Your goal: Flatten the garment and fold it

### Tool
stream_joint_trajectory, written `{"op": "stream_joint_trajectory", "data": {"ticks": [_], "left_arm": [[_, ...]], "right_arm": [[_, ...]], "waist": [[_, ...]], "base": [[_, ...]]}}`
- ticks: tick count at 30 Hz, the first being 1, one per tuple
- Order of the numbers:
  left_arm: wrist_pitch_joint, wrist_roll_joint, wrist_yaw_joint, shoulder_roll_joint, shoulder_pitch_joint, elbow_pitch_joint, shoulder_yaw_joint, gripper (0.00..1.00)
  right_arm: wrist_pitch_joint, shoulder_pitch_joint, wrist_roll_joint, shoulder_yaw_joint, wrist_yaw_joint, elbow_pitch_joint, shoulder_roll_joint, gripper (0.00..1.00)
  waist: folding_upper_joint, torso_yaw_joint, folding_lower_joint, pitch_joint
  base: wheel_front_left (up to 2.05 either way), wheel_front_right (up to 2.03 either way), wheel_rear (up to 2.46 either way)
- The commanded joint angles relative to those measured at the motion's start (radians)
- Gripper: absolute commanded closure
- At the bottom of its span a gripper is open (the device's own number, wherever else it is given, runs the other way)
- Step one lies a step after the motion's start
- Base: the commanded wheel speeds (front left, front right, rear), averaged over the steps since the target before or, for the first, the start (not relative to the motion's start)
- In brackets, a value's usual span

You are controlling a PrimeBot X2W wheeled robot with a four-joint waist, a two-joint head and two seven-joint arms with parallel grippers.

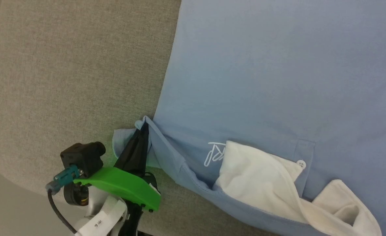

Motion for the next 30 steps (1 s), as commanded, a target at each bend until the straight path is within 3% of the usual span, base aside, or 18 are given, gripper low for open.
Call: {"op": "stream_joint_trajectory", "data": {"ticks": [1, 8, 17, 24, 30], "left_arm": [[0.015, -0.003, 0.003, 0.008, -0.012, 0.032, 0.002, 1.0], [0.031, 0.005, 0.002, 0.028, -0.034, 0.055, 0.005, 1.0], [0.087, 0.003, 0.009, 0.077, -0.022, 0.084, 0.02, 1.0], [0.125, -0.012, 0.022, 0.103, 0.023, 0.095, 0.033, 1.0], [0.14, -0.026, 0.033, 0.113, 0.062, 0.108, 0.042, 1.0]], "right_arm": [[0.007, 0.053, -0.011, -0.002, -0.001, 0.015, 0.004, 1.0], [-0.096, 0.038, -0.011, -0.033, -0.001, 0.0, 0.063, 1.0], [-0.254, 0.105, 0.04, -0.064, -0.001, 0.043, 0.092, 1.0], [-0.299, 0.31, 0.14, -0.073, -0.001, -0.009, 0.073, 1.0], [-0.328, 0.573, 0.189, -0.112, -0.001, -0.111, 0.1, 1.0]], "waist": [[0.0, -0.012, 0.0, -0.015], [0.0, -0.059, 0.0, -0.103], [0.0, -0.178, 0.0, -0.327], [0.0, -0.274, 0.0, -0.458], [0.0, -0.33, 0.0, -0.531]], "base": [[0.0, 0.0, 0.0], [0.0, 0.0, 0.0], [0.0, 0.0, 0.0], [0.0, 0.0, 0.0], [0.0, 0.0, 0.0]]}}
